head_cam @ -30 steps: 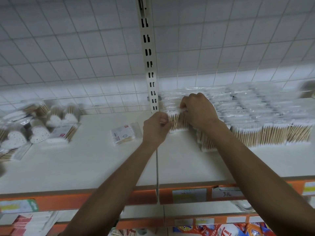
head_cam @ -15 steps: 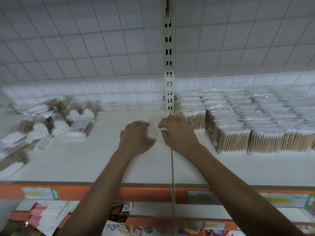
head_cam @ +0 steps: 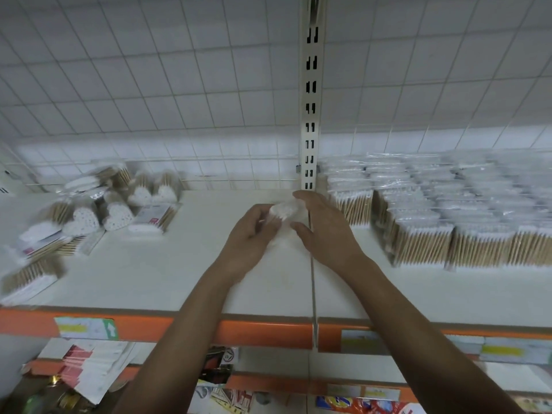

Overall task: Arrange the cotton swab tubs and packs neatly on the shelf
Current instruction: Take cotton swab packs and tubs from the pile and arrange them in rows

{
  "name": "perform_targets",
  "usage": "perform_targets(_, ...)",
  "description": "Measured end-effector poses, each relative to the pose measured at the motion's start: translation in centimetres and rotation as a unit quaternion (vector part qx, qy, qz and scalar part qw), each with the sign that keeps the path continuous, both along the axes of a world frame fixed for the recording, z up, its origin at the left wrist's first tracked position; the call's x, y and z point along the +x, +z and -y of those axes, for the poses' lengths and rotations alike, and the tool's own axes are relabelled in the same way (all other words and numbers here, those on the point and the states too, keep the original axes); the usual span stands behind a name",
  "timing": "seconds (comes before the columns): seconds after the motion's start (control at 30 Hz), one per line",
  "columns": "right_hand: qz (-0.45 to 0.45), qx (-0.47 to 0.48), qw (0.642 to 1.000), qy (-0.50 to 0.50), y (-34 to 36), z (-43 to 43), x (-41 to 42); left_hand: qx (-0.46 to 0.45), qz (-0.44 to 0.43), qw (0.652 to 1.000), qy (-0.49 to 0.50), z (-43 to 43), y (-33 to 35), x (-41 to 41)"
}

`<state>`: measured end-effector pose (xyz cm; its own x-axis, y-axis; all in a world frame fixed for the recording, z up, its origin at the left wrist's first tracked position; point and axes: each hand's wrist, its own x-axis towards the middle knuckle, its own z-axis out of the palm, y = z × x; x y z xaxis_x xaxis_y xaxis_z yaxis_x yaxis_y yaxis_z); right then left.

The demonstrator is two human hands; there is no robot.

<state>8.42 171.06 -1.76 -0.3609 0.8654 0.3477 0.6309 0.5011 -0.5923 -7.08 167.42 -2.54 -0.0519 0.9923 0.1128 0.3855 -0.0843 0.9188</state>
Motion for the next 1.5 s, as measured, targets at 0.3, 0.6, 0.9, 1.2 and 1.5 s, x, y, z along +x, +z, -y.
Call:
perform_targets(0.3, -0.011, -0.005, 0.998, -0.058, 2.3, -0.1, 3.4, 0.015, -0.138, 0.990, 0.030, -0.6, -0.8, 2.2)
perform_targets(0.6, 0.121, 0.032, 0.989, -0.075, 4.9, -1.2, 7.2, 0.029, -0.114, 0.992, 0.034, -2.2, -0.3, 5.6)
perform_targets(0.9, 0.171, 0.035, 0.980, -0.094, 4.4, -2.6, 8.9, -0.004, -0.156, 0.987, 0.030, -4.4, -0.5, 7.9)
perform_targets(1.2, 0.191, 0.060, 0.974, -0.107, 4.1, -2.9, 9.6, -0.030, -0.161, 0.986, 0.010, -4.6, -0.2, 9.1)
perform_targets(1.5, 0.187, 0.072, 0.973, -0.113, 3.7, -3.0, 10.0, -0.014, -0.252, 0.968, -0.002, -4.7, -0.1, 10.2)
